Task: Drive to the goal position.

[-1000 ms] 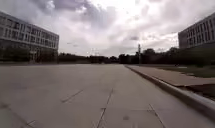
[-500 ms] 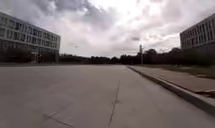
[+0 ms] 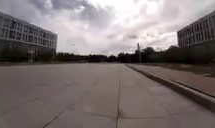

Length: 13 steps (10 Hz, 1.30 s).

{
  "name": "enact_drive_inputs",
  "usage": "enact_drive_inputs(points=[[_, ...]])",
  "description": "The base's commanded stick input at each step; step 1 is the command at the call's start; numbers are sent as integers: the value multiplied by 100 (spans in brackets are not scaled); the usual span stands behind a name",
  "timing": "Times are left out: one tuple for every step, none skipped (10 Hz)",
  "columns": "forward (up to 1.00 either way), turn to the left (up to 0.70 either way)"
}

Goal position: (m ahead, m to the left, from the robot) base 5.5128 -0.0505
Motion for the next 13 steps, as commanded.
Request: enact_drive_inputs(points=[[100,-26],[100,-39],[100,-36],[100,0],[100,0],[100,0],[100,0],[100,0],[100,0],[100,0],[100,0],[100,0],[100,0]])
